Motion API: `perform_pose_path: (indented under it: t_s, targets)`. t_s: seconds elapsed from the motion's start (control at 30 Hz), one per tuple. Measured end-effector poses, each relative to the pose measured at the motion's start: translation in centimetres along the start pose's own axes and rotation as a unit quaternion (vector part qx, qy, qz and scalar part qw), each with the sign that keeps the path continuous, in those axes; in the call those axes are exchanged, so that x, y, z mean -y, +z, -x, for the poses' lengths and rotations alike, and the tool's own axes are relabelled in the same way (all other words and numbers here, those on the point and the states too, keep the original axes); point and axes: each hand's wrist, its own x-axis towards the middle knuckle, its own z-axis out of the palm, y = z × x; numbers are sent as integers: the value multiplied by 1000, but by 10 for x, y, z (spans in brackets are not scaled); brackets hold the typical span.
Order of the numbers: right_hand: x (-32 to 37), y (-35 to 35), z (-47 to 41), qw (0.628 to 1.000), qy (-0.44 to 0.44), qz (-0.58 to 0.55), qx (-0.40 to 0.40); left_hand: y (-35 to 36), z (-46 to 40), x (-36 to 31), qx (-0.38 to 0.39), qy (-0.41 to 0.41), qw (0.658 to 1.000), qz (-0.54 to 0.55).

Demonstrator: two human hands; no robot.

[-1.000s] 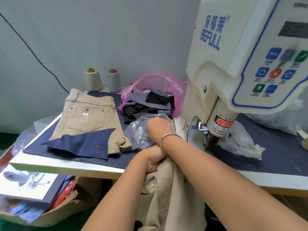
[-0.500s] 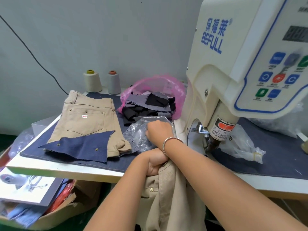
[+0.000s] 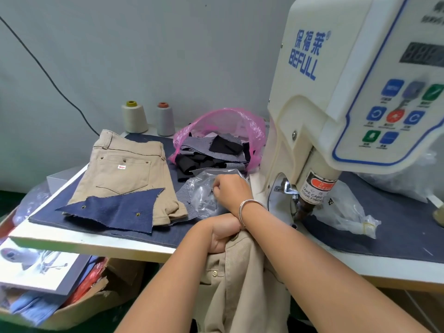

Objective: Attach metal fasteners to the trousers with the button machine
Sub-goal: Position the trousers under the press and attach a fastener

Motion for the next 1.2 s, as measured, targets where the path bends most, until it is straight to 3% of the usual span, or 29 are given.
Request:
perform_pose_path:
  t_s: [0.53, 1.0, 1.2]
  targets:
    - [3, 0, -2, 996, -9, 84, 15, -2, -2, 1, 1, -10, 1000, -2]
    - [4, 0, -3, 998, 53, 38, 26, 0, 1, -1, 10, -5, 1000, 20]
    - [1, -2, -2, 992, 115, -49, 16, 0, 1, 0, 10, 0, 1000, 12]
